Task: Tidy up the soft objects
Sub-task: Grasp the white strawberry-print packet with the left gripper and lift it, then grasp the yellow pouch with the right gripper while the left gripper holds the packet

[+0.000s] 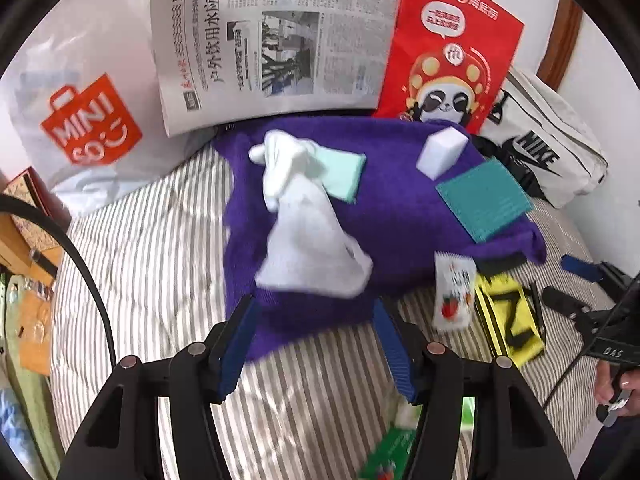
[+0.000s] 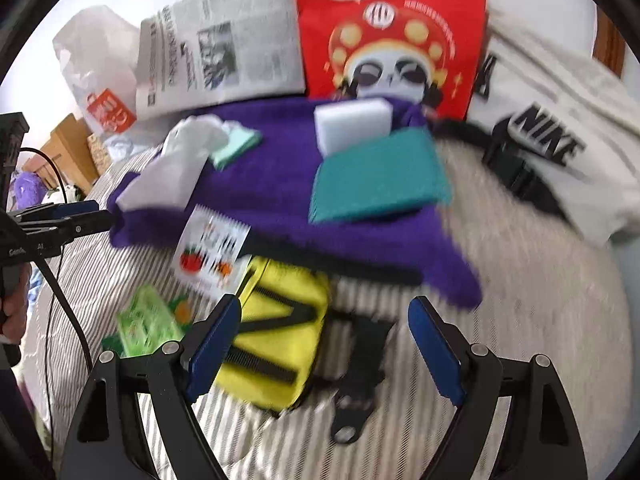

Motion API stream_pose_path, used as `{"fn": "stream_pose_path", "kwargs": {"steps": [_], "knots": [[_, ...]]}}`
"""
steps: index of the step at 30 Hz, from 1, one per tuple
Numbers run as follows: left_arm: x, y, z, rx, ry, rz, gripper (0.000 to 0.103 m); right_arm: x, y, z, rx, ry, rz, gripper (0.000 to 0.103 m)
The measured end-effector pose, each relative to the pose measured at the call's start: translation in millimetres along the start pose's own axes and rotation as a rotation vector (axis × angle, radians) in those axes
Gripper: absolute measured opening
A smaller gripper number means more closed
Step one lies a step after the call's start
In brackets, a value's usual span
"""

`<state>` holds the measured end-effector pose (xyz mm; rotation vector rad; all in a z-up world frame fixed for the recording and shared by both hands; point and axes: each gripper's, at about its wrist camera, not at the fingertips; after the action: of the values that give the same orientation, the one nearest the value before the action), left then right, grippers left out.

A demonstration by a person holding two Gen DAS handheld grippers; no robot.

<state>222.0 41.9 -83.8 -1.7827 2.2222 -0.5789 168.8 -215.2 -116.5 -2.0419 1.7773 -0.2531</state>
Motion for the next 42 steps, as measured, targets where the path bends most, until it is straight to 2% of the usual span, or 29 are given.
{"fn": "stream_pose_path", "kwargs": {"steps": [4,8,11,15,22,23,25,28,33,42], "knots": [[7.6,21.5,-1.4,-0.005,0.021,-0.003,0.058,-9.0,17.1,7.3,-0.025,-0.011,0.009,0.085],[22.4,29.3,6.0,-0.016,0.104,-0.001,0.058,-2.5,31.4,5.4,-0.032,-0.042,0.053,0.085],[39.3,27.7,12.1,-0.013,0.146,0.035,0.058,9.5,40.5,0.8,-0.046,-0.073,0.088,0.085],[59.6,19.3,26.0,-0.027,0.181,0.066,0.058,26.9,50.4,-7.6,-0.037,-0.031,0.121,0.085],[76.8,3.8,57.7,-0.07,0.251,0.103,0.055,51.0,63.5,-5.8,-0.049,-0.041,0.186,0.085],[79.7,2.0,62.4,-0.069,0.263,0.108,0.051,53.6,65.2,-4.4,-0.054,-0.036,0.192,0.085],[84.3,0.2,69.1,-0.075,0.277,0.117,0.024,56.0,66.7,-3.3,-0.055,-0.027,0.197,0.085],[90.4,-0.7,74.8,-0.084,0.306,0.133,0.01,60.4,69.0,-2.6,-0.054,-0.032,0.212,0.085],[96.7,1.4,68.9,-0.057,0.336,0.162,0.006,57.8,68.4,-1.8,-0.054,-0.033,0.21,0.085],[80.7,6.4,40.9,0.003,0.311,0.154,0.005,36.4,57.9,-10.0,-0.029,-0.048,0.171,0.085]]}}
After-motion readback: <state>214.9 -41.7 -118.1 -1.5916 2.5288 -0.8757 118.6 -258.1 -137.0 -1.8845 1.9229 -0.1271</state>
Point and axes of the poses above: each gripper's, at about its wrist camera, not at the fingertips, and z roughly the way its jaws point, x to its right, y to its underside, and after that the axes turned 6 degrees about -x, right-handed
